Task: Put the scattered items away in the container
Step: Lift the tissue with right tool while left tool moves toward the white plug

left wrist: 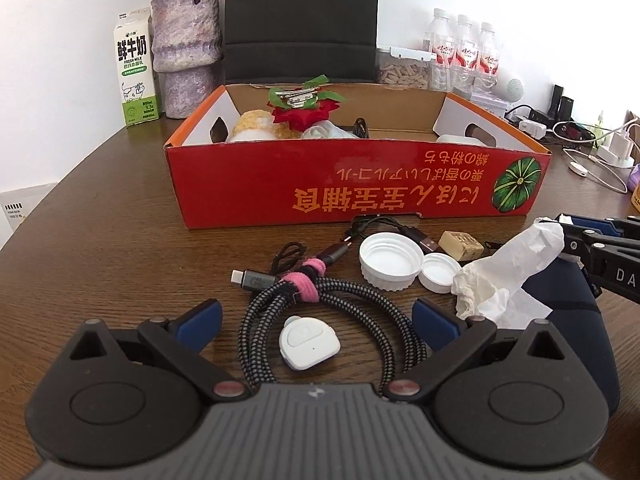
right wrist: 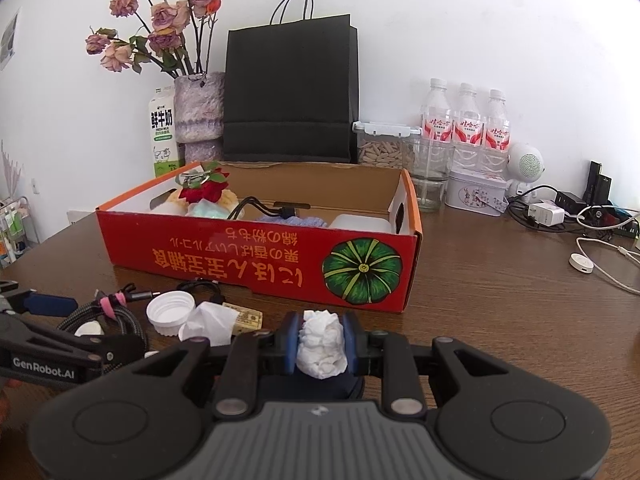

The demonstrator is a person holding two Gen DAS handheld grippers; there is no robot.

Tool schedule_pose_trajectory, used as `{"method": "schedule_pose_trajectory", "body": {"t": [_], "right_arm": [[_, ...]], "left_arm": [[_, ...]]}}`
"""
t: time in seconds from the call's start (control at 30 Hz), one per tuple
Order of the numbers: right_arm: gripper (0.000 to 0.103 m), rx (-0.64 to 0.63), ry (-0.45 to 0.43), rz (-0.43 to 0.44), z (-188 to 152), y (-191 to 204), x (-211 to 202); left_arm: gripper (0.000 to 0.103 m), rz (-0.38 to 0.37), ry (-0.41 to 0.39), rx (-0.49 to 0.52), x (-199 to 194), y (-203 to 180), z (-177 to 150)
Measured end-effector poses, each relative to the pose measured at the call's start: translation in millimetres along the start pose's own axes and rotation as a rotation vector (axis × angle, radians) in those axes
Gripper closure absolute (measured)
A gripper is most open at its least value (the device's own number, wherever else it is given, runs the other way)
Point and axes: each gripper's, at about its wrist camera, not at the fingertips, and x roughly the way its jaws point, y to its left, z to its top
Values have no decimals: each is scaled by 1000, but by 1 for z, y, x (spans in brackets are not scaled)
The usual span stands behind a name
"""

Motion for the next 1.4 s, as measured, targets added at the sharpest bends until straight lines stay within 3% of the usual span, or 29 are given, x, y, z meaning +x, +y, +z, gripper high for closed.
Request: {"method": "schedule_pose_trajectory", "body": {"t": [0.53, 0.9, 1.17, 1.2, 1.23, 1.4], "right_arm": [[80, 0, 4, 3, 0, 0, 1], [79, 1, -2, 19, 0, 1, -2], [79, -3, -12, 38, 1, 3, -8], [79, -5, -12, 41, 1, 3, -9], [79, -6, -12, 43, 1, 3, -9], [79, -5, -6, 53, 1, 3, -11]], "left_arm": [[0, -33, 42, -12, -3, 5, -4], [0, -39, 146, 5, -4, 2, 7], [0, -3, 148, 18, -1, -4, 6], [1, 1, 141, 9, -1, -2, 5], [9, 9, 132, 4, -3, -2, 5], [12, 15, 122, -23, -5, 1, 8]]}}
